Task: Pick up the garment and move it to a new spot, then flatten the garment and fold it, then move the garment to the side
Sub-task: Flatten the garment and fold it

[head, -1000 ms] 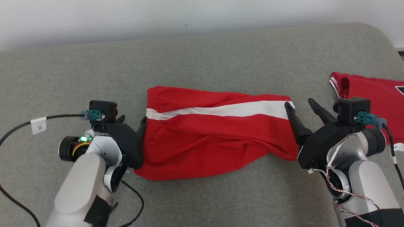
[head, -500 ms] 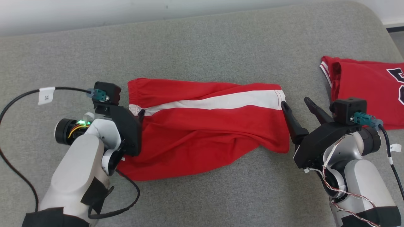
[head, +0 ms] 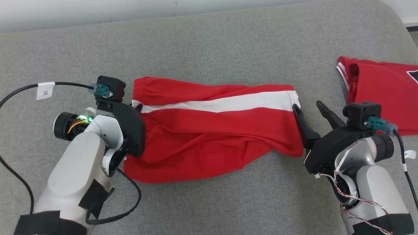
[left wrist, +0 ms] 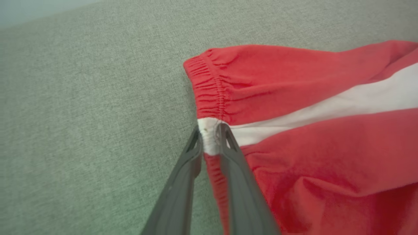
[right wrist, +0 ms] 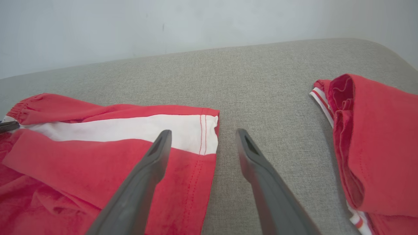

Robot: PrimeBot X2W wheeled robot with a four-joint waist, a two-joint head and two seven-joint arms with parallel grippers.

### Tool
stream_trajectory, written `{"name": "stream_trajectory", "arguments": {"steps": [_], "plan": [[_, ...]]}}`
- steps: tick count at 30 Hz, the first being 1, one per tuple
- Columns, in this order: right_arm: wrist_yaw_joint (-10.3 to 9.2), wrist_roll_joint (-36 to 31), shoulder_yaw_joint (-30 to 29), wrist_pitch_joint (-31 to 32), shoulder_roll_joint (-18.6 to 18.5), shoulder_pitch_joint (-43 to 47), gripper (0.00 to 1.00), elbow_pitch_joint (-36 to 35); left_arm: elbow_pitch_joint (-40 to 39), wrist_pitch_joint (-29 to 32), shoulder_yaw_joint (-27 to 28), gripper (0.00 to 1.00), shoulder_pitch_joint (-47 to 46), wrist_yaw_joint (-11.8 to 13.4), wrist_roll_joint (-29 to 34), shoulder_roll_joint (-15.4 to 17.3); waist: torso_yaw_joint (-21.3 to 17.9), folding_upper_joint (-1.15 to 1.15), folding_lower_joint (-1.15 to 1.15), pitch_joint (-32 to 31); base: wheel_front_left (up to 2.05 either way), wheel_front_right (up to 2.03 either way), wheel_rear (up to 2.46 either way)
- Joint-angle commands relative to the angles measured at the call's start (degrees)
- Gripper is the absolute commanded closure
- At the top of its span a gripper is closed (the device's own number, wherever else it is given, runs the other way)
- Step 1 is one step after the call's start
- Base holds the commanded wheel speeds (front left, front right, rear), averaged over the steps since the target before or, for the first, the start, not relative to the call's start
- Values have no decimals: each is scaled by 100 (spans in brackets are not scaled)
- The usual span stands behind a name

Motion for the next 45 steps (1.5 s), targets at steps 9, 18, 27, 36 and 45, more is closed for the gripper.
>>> {"name": "stream_trajectory", "arguments": {"steps": [9, 18, 27, 36, 45], "plan": [[-10, -77, -199, 220, 21, -131, 0, 132, -336, -191, -154, 100, -12, 13, -124, 80, 68, 0, 0, 48, 0, 0, 0], [-10, -316, -712, 924, 7, -399, 0, 277, -820, -356, -299, 100, 430, 116, -57, 124, 197, 0, 0, 215, 0, 0, 0], [-10, -437, -978, 1127, 230, -257, 0, 167, -1349, -420, -468, 100, 870, 406, 11, -1, 379, 0, 0, 192, 0, 0, 0], [-10, -598, -783, 1378, 218, -542, 0, 250, -1245, -410, -528, 100, 720, 554, -4, -129, 365, 0, 0, 122, 0, 0, 0], [-10, -507, -672, 1480, 289, -974, 0, 841, -1076, -465, -571, 100, 571, 490, -90, -208, 403, 0, 0, 154, 0, 0, 0]]}}
